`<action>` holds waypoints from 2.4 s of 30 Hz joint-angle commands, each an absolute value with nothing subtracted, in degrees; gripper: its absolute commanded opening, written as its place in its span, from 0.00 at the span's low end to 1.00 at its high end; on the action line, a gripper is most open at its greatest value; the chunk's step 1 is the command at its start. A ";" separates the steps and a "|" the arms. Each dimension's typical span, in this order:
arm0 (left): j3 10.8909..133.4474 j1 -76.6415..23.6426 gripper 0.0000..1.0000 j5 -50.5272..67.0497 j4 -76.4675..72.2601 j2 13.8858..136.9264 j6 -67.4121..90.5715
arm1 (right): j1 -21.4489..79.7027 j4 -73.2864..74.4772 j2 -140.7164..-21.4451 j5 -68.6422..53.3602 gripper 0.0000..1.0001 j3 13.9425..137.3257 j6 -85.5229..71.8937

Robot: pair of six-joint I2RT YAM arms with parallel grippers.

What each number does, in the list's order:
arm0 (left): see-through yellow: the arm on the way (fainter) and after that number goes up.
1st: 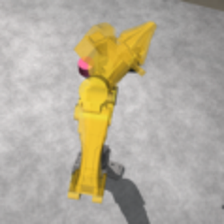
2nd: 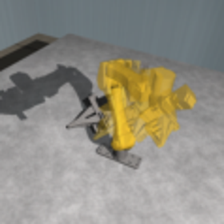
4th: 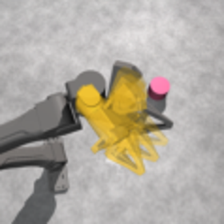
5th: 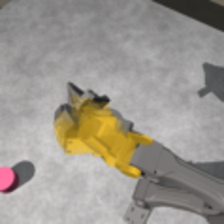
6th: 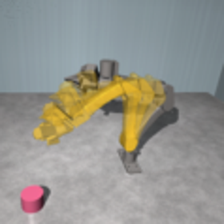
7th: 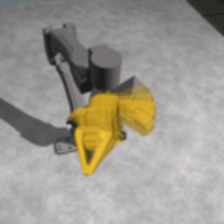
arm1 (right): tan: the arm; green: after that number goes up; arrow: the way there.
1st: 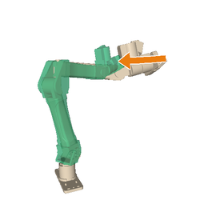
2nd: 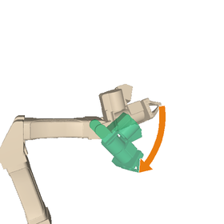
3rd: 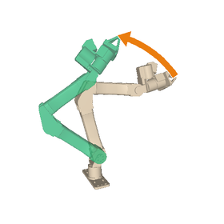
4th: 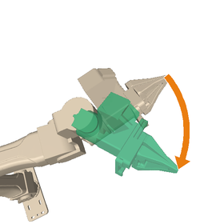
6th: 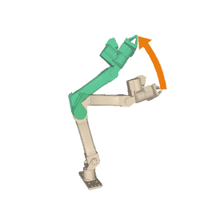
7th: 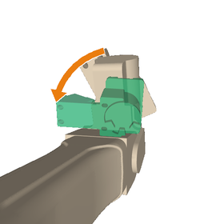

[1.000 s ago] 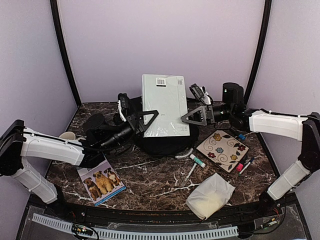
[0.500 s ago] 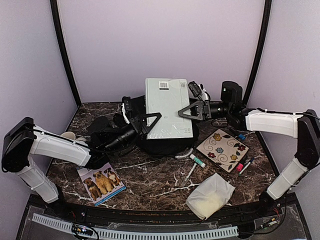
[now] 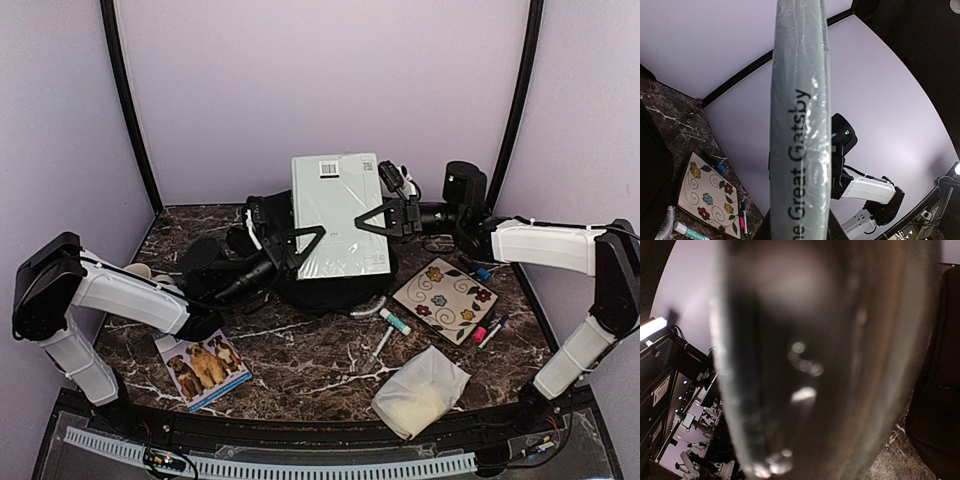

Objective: Pack the student bag
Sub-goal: Pass from the left arm to the right, then pick up the largest pocket of the bag from the student bag.

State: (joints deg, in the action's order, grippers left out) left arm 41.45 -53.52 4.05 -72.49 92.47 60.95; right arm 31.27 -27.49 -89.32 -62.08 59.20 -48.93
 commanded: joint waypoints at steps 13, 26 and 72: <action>59.64 -53.00 0.65 -11.73 -9.74 84.11 27.91 | 17.00 -15.43 -78.83 -58.80 0.00 59.27 -34.92; 96.87 -58.10 0.60 -18.71 25.34 113.49 6.14 | 5.62 19.96 -66.86 -47.18 0.00 59.47 -1.11; 127.63 -52.93 0.00 -21.49 47.56 136.67 0.85 | -1.47 10.05 -63.29 -51.66 0.00 50.07 -10.20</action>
